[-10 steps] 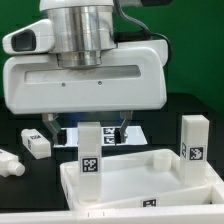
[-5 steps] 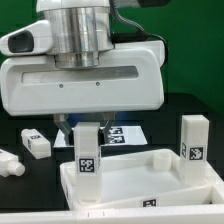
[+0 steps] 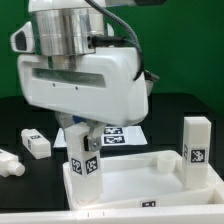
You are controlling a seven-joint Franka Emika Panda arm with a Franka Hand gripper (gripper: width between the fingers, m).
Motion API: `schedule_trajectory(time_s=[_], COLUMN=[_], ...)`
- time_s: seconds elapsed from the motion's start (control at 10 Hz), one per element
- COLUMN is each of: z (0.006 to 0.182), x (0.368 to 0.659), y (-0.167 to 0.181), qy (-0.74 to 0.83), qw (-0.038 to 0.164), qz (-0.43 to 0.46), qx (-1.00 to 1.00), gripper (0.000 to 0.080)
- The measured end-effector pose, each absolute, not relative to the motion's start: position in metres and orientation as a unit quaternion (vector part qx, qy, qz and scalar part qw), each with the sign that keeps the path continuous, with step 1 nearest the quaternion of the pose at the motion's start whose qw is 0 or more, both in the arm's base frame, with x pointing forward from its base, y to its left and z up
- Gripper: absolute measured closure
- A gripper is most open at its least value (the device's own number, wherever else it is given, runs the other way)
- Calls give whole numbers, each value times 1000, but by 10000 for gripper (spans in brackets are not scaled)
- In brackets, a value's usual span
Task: Assemble desk
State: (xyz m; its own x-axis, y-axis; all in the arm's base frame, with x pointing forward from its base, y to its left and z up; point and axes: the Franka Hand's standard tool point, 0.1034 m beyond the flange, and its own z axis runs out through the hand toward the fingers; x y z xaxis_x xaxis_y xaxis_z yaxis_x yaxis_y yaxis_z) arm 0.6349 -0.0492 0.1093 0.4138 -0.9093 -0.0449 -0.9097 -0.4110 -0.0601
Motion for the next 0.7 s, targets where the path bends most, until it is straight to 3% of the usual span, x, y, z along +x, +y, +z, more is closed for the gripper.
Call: schedule_trajectory(time_s=[0.1,0.5,0.7], z=[109,108,107], x=[634,634,634], y=[-51,-46,-42], qy=[608,662,555], qw=[51,51,50], qz=[10,14,7], qx=[-792,-748,-830], gripper=[515,515,232])
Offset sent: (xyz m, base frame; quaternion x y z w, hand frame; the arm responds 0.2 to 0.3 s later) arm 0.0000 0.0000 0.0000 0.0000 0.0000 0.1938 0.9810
